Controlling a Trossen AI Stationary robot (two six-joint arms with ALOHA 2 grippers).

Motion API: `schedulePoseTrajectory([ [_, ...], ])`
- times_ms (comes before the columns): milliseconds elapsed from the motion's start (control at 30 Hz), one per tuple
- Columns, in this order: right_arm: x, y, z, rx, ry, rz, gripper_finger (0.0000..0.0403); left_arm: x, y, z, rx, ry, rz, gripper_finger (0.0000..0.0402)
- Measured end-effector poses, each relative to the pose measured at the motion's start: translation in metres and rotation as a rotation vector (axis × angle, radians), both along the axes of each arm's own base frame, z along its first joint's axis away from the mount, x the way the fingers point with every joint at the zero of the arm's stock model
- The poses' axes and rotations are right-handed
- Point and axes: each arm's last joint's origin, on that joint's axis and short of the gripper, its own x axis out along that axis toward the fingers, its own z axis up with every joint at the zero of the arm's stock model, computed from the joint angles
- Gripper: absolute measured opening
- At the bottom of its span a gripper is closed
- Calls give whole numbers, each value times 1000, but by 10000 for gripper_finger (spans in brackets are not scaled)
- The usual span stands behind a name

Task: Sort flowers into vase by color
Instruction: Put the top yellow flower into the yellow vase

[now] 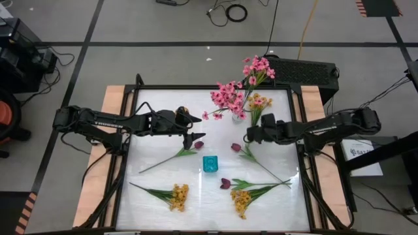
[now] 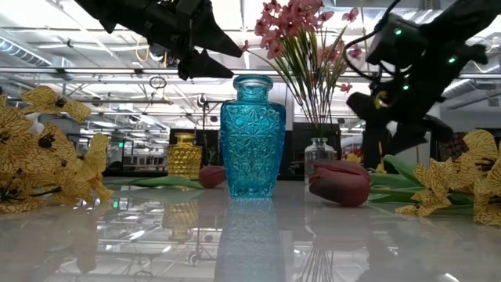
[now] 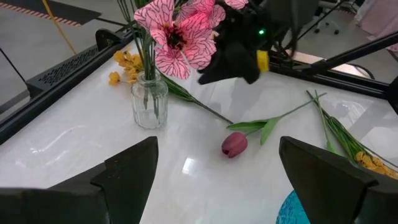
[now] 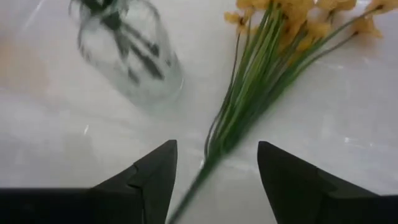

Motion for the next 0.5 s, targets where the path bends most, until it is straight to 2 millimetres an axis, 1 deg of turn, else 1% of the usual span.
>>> schedulePoseTrajectory([
  [100,8,-9,-5,-11,-25,-35,215,0,0,0,0,0,0,341],
  [233,12,-19,-19,-13,30,-75,215,0,0,0,1,6,-1,341],
  [333,13,-20,-28,-10,79,-80,212,0,-2,-1,2,10,-8,341],
  [500,17,-23,-40,-33,89,-135,198,0,-4,0,20,3,-21,341],
])
